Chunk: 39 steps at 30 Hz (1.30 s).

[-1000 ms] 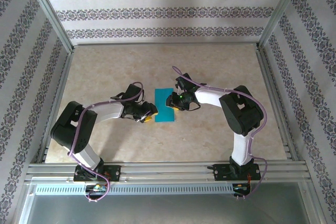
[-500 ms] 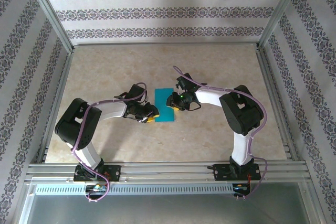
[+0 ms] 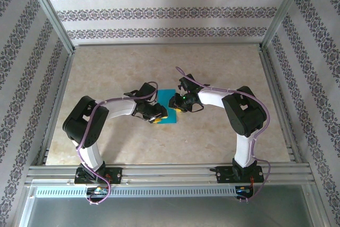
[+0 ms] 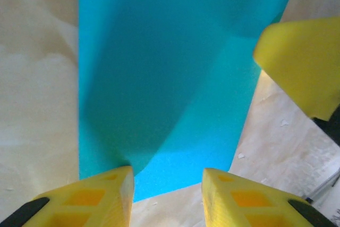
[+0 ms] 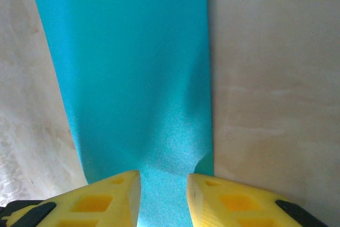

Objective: Fold a paper plane with a square sheet of paper (pick it up from the middle)
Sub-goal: Third fold the triangle at the center of the table.

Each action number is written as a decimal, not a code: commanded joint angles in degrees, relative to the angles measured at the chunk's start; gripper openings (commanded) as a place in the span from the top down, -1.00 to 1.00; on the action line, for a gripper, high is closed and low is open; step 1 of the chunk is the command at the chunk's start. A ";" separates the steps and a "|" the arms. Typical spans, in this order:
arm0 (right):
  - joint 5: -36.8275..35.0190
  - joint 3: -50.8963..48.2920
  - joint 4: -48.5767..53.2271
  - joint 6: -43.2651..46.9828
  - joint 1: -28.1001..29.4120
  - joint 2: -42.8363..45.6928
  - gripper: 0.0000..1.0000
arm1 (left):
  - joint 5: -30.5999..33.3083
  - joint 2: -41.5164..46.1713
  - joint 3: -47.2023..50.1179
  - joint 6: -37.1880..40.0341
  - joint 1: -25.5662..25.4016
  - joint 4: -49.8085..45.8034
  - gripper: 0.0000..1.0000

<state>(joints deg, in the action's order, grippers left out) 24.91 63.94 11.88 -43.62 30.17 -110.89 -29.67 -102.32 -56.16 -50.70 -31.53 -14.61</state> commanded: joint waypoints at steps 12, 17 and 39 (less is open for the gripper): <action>-3.51 -2.86 3.69 -0.76 -0.73 -4.67 0.28 | 14.78 2.26 -4.75 -1.37 -5.17 -16.65 0.10; -2.93 -2.85 3.68 -0.46 -0.73 -4.95 0.28 | 14.70 -1.04 -7.14 -2.17 -6.35 -16.39 0.15; -2.14 -3.31 3.00 -0.29 -1.00 -5.45 0.29 | 14.73 0.42 -5.90 2.00 -5.34 -5.63 0.02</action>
<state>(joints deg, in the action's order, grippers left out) 26.87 63.59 11.22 -43.79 29.34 -111.33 -15.99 -104.57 -63.92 -50.85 -37.39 -24.95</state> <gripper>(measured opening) 0.355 0.486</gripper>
